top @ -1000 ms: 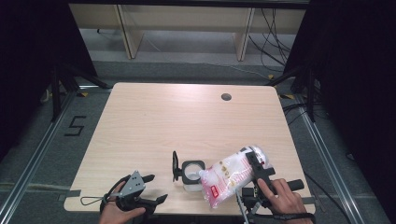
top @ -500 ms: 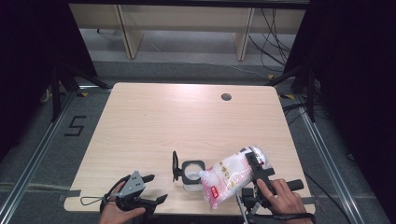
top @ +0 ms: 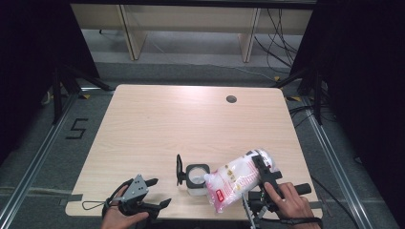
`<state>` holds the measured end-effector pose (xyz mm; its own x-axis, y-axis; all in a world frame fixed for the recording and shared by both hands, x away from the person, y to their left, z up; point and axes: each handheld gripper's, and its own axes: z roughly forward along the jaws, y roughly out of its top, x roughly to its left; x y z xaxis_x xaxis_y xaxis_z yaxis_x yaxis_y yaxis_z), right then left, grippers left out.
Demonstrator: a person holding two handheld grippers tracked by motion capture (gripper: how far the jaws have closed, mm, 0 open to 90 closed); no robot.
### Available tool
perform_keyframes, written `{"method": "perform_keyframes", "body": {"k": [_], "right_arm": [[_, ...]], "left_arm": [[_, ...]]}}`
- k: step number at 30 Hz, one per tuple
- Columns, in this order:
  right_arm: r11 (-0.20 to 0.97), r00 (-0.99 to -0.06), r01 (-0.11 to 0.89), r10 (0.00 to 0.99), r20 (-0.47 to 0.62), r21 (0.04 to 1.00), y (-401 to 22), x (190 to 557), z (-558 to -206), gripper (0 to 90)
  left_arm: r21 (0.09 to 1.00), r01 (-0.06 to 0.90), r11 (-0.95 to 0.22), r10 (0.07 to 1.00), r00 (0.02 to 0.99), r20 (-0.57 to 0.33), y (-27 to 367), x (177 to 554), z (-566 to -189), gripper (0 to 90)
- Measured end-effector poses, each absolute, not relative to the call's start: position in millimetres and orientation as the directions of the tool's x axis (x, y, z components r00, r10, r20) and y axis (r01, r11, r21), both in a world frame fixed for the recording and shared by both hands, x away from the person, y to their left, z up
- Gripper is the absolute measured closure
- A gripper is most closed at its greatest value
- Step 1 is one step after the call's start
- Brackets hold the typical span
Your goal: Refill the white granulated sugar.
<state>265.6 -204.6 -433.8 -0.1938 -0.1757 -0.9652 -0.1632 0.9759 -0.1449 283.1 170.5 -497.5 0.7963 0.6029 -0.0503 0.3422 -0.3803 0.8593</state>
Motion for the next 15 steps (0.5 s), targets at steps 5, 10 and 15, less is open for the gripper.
{"method": "perform_keyframes", "body": {"k": [5, 10, 15], "right_arm": [[0.966, -0.177, -0.193, -0.207, -0.962, -0.172, -203.6, 267.1, -431.5, 36.9], [0.971, -0.186, -0.173, -0.196, -0.963, -0.164, -204.3, 266.1, -429.1, 36.9], [0.971, -0.176, -0.193, -0.174, -0.969, -0.14, -206.3, 267.2, -428.6, 36.9]], "left_arm": [[0.859, 0.342, -0.38, 0.603, 0.796, -0.05, 170.4, 283.2, -497.5, 17.6], [0.86, 0.341, -0.379, 0.603, 0.796, -0.051, 170.5, 283.2, -497.5, 17.6], [0.858, 0.361, -0.366, 0.614, 0.786, -0.068, 169.9, 281.8, -497.7, 17.6]]}}
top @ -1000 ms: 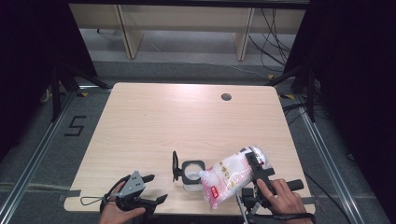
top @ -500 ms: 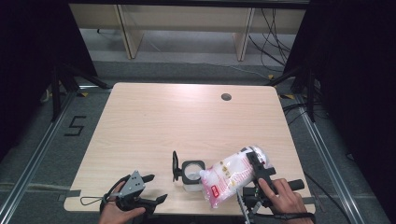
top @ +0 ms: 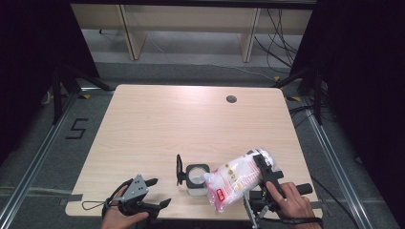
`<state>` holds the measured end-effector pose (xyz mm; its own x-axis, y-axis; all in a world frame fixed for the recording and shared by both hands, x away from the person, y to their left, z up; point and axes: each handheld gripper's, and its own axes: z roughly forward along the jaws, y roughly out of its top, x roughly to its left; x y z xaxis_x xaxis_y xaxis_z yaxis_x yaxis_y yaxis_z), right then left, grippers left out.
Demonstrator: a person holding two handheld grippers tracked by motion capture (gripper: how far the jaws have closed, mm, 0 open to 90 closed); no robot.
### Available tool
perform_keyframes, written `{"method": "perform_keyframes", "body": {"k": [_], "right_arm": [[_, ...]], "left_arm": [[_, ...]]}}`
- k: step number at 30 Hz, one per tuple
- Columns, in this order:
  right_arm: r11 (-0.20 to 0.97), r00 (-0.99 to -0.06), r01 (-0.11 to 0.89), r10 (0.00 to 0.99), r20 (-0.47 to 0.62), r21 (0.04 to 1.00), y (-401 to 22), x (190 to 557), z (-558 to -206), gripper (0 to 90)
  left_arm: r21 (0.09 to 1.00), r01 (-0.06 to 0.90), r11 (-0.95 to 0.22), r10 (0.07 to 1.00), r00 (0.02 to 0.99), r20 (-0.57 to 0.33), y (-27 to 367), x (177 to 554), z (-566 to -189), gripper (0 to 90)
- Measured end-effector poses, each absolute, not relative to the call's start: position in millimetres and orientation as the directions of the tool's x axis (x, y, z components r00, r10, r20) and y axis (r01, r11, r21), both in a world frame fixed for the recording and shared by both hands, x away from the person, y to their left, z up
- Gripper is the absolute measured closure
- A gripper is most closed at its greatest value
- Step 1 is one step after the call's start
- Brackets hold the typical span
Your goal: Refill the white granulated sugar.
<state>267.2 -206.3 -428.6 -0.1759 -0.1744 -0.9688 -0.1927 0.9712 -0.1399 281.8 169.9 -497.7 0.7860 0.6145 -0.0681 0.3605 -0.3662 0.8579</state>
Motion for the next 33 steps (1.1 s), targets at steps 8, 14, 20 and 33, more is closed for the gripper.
{"method": "perform_keyframes", "body": {"k": [8, 14, 20, 33], "right_arm": [[0.978, -0.194, -0.17, -0.154, -0.969, -0.122, -205.6, 265.3, -428.7, 36.9], [0.975, -0.177, -0.183, -0.159, -0.971, -0.126, -205.8, 266.0, -430.7, 36.8], [0.97, -0.182, -0.181, -0.195, -0.964, -0.162, -204.8, 265.8, -427.1, 36.8], [0.979, -0.192, -0.165, -0.148, -0.97, -0.116, -206.1, 265.5, -430.0, 36.8]], "left_arm": [[0.86, 0.367, -0.354, 0.618, 0.782, -0.08, 169.6, 281.5, -498.2, 17.6], [0.859, 0.364, -0.361, 0.616, 0.784, -0.074, 169.5, 281.2, -497.9, 17.6], [0.86, 0.366, -0.354, 0.619, 0.782, -0.078, 169.6, 281.6, -498.2, 17.6], [0.859, 0.364, -0.36, 0.618, 0.783, -0.073, 169.8, 281.4, -497.6, 17.6]]}}
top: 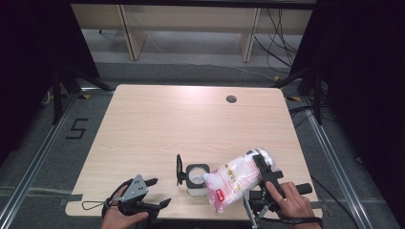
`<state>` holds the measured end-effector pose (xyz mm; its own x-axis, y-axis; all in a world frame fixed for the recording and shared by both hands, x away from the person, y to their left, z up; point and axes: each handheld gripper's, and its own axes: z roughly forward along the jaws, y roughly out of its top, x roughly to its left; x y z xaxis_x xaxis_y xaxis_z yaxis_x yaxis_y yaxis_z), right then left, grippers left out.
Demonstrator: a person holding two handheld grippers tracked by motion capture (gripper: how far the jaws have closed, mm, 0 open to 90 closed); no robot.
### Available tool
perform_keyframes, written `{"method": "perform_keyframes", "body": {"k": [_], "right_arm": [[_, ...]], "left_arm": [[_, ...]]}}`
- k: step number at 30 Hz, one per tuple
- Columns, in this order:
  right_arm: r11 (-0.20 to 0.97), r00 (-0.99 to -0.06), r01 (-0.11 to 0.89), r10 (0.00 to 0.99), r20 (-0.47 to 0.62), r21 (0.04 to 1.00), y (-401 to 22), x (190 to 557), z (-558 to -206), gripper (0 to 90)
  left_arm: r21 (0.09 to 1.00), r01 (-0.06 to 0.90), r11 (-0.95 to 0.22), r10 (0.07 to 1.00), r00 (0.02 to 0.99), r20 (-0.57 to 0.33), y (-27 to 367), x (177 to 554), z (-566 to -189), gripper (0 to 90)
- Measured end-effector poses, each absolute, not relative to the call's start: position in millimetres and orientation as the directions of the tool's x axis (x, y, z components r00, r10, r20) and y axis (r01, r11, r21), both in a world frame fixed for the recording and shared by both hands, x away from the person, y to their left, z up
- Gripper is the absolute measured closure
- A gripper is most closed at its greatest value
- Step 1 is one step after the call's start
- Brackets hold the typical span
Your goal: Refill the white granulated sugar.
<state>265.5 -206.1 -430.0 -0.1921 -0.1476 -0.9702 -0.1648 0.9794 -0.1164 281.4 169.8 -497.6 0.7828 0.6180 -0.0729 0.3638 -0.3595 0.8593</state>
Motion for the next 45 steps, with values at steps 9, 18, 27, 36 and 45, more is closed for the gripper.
{"method": "perform_keyframes", "body": {"k": [9, 18, 27, 36, 45], "right_arm": [[0.971, -0.18, -0.183, -0.185, -0.966, -0.152, -205.1, 266.0, -426.7, 36.8], [0.968, -0.17, -0.183, -0.202, -0.964, -0.171, -205.4, 265.6, -424.6, 36.7], [0.974, -0.173, -0.186, -0.163, -0.971, -0.13, -206.3, 265.4, -429.5, 36.7], [0.975, -0.179, -0.175, -0.166, -0.97, -0.135, -206.5, 264.6, -428.1, 36.8], [0.968, -0.167, -0.181, -0.206, -0.964, -0.175, -206.1, 264.7, -424.2, 36.8]], "left_arm": [[0.859, 0.363, -0.36, 0.618, 0.783, -0.072, 169.8, 281.4, -497.6, 17.6], [0.858, 0.366, -0.36, 0.618, 0.783, -0.074, 169.7, 281.4, -497.8, 17.6], [0.859, 0.364, -0.36, 0.618, 0.783, -0.073, 169.8, 281.4, -497.7, 17.6], [0.858, 0.365, -0.363, 0.618, 0.783, -0.072, 169.7, 281.4, -497.6, 17.6], [0.858, 0.365, -0.361, 0.618, 0.782, -0.073, 169.5, 281.4, -497.7, 17.7]]}}
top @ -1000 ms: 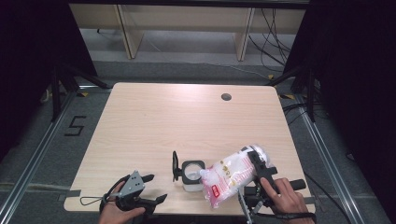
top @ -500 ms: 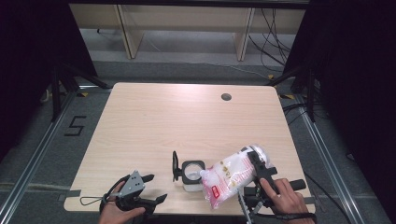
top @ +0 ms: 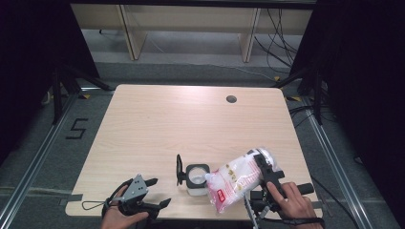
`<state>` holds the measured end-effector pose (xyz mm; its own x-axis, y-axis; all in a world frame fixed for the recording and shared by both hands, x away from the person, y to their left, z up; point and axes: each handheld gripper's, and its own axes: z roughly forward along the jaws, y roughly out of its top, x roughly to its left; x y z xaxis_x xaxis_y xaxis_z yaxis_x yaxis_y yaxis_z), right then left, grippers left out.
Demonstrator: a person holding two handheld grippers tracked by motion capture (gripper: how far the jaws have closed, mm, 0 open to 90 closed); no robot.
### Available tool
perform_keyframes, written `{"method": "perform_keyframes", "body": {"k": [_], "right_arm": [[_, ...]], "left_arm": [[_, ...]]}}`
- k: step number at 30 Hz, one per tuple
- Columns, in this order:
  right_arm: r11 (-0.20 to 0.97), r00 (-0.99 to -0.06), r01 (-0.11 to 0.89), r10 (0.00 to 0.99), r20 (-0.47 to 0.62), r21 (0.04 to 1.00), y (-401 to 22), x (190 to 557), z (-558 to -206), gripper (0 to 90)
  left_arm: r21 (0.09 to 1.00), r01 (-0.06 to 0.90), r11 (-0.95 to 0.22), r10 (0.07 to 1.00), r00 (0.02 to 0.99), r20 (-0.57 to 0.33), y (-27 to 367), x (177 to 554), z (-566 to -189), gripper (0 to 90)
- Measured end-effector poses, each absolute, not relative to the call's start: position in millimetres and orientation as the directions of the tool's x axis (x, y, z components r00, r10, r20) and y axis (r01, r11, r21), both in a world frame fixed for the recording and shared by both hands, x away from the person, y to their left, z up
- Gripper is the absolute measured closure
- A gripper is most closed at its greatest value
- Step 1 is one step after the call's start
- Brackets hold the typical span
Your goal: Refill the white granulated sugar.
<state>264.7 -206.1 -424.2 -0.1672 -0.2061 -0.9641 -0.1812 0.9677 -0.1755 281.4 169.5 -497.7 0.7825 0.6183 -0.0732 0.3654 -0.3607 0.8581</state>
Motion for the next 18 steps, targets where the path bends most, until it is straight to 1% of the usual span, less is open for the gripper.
{"method": "perform_keyframes", "body": {"k": [1, 2, 5, 7, 8, 9, 11, 12, 15, 16, 18], "right_arm": [[0.978, -0.177, -0.167, -0.156, -0.972, -0.127, -207.5, 264.1, -428.3, 36.8], [0.975, -0.177, -0.172, -0.173, -0.969, -0.143, -206.6, 264.3, -427.4, 36.8], [0.976, -0.18, -0.176, -0.163, -0.97, -0.131, -206.6, 264.7, -429.3, 36.8], [0.967, -0.173, -0.181, -0.21, -0.962, -0.178, -205.2, 264.7, -426.2, 36.7], [0.966, -0.173, -0.18, -0.215, -0.961, -0.184, -205.1, 264.7, -425.7, 36.7], [0.973, -0.181, -0.167, -0.191, -0.965, -0.161, -206.0, 264.2, -427.4, 36.7], [0.972, -0.176, -0.171, -0.192, -0.965, -0.162, -206.2, 264.4, -427.1, 36.7], [0.979, -0.185, -0.158, -0.159, -0.97, -0.131, -207.1, 263.5, -429.1, 36.7], [0.976, -0.176, -0.167, -0.169, -0.97, -0.139, -206.8, 264.0, -427.2, 36.7], [0.972, -0.163, -0.188, -0.172, -0.971, -0.141, -207.0, 265.3, -427.1, 36.7], [0.973, -0.165, -0.18, -0.175, -0.971, -0.145, -206.9, 264.8, -426.7, 36.7]], "left_arm": [[0.857, 0.365, -0.363, 0.617, 0.783, -0.072, 169.5, 281.5, -497.7, 17.6], [0.857, 0.365, -0.362, 0.618, 0.783, -0.073, 169.5, 281.4, -497.7, 17.6], [0.86, 0.358, -0.364, 0.617, 0.784, -0.066, 170.2, 281.8, -497.3, 17.6], [0.86, 0.359, -0.363, 0.617, 0.784, -0.067, 170.1, 281.8, -497.4, 17.6], [0.859, 0.362, -0.362, 0.618, 0.783, -0.069, 170.0, 281.7, -497.5, 17.6], [0.858, 0.362, -0.363, 0.62, 0.782, -0.068, 170.1, 281.5, -497.2, 17.6], [0.861, 0.358, -0.362, 0.618, 0.784, -0.066, 170.1, 281.7, -497.2, 17.6], [0.86, 0.359, -0.362, 0.618, 0.783, -0.067, 170.1, 281.7, -497.3, 17.6], [0.859, 0.362, -0.362, 0.619, 0.783, -0.069, 170.0, 281.6, -497.3, 17.6], [0.859, 0.364, -0.361, 0.618, 0.783, -0.072, 169.8, 281.5, -497.5, 17.6], [0.858, 0.363, -0.362, 0.618, 0.783, -0.071, 169.8, 281.5, -497.5, 17.6]]}}
